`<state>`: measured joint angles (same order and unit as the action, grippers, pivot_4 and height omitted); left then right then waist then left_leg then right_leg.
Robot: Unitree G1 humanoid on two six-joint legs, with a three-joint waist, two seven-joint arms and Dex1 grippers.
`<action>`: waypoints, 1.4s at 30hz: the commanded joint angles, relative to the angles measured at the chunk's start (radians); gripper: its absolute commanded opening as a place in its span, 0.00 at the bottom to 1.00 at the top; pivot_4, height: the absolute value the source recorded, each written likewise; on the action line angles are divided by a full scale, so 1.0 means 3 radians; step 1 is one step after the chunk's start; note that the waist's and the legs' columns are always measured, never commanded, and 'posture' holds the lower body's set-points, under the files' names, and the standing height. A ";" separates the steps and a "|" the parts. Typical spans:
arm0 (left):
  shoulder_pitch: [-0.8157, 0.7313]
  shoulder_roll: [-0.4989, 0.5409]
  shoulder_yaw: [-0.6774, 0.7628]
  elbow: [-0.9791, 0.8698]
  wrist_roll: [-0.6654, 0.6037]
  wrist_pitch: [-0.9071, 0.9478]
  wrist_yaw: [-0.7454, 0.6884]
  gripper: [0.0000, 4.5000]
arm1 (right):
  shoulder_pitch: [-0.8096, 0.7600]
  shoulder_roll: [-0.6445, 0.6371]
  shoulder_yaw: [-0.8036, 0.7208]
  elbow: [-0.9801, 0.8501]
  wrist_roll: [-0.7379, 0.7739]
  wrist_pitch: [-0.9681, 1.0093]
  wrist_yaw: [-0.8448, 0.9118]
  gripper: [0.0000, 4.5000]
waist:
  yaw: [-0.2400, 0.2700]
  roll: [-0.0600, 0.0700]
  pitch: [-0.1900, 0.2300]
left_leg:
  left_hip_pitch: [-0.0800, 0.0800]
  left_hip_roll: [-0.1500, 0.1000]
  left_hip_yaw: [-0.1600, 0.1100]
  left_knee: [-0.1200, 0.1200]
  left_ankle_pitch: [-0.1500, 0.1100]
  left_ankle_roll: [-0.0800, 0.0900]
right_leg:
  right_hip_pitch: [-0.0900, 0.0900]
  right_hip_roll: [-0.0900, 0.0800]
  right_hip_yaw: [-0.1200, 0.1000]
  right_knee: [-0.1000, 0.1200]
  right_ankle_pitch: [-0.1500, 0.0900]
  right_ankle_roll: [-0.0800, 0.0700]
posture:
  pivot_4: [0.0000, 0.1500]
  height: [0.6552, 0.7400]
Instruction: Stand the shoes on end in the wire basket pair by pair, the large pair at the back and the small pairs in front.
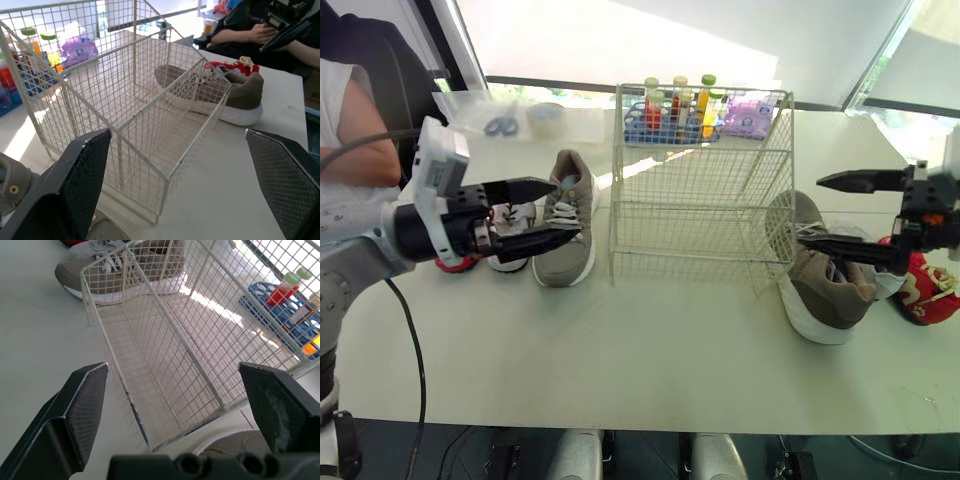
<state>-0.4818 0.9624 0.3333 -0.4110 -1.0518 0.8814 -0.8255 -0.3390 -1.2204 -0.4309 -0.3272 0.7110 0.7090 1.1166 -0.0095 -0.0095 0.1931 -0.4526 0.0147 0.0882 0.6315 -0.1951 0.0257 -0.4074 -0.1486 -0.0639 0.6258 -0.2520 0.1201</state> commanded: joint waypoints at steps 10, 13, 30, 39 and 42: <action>-0.0244 -0.0023 0.0025 -0.0032 -0.0054 -0.0020 0.0095 0.98 | -0.0020 -0.0024 -0.0059 -0.0099 -0.0023 -0.0148 0.0019 1.00 | -0.0004 0.0000 0.0000 | 0.0000 0.0000 0.0000 0.0000 0.0003 0.0005 | 0.0000 0.0001 0.0000 0.0003 0.0000 0.0001 | 1.00 1.00; -0.0222 -0.0051 -0.0019 -0.0069 -0.0021 -0.0042 0.0106 0.98 | 0.0042 -0.0026 0.0009 -0.0100 -0.0100 -0.0255 0.0091 1.00 | -0.0003 0.0000 0.0000 | 0.0001 0.0000 0.0000 0.0001 0.0004 0.0005 | 0.0000 0.0002 0.0000 0.0003 0.0001 0.0002 | 1.00 1.00; -0.0340 -0.0271 -0.0310 0.0033 0.0091 -0.0134 -0.0058 0.98 | 0.0810 0.0456 -0.0524 -0.0568 -0.0465 0.0842 -0.1098 1.00 | 0.0069 -0.0003 -0.0002 | 0.0003 -0.0001 -0.0001 0.0006 0.0007 0.0006 | 0.0003 0.0003 0.0000 0.0010 0.0002 0.0004 | 1.00 1.00; -0.0844 -0.0601 -0.0892 0.0615 0.0547 -0.0425 -0.0634 0.98 | 0.1075 0.1497 -0.1207 -0.2019 -0.0315 0.2362 -0.2162 1.00 | 0.0084 -0.0006 -0.0004 | 0.0003 0.0004 -0.0011 0.0011 0.0007 0.0003 | 0.0009 0.0015 -0.0001 0.0006 0.0004 0.0001 | 1.00 1.00; -0.0925 -0.0707 -0.0992 0.0727 0.0652 -0.0500 -0.0776 0.98 | 0.1087 0.1784 -0.1217 -0.2229 -0.0442 0.2500 -0.2444 1.00 | 0.0072 -0.0005 -0.0004 | 0.0001 0.0004 -0.0011 0.0010 0.0007 0.0004 | 0.0007 0.0015 -0.0001 0.0005 0.0004 0.0000 | 1.00 1.00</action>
<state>-0.7258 0.7579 0.0398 -0.1974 -0.8744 0.7607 -1.0287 -0.0020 -0.7074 -0.7579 -0.9432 0.6079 1.4373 0.4364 0.0121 -0.0111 0.1918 -0.4524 0.0161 0.0851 0.6346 -0.1929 0.0268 -0.4057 -0.1441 -0.0640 0.6277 -0.2507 0.1202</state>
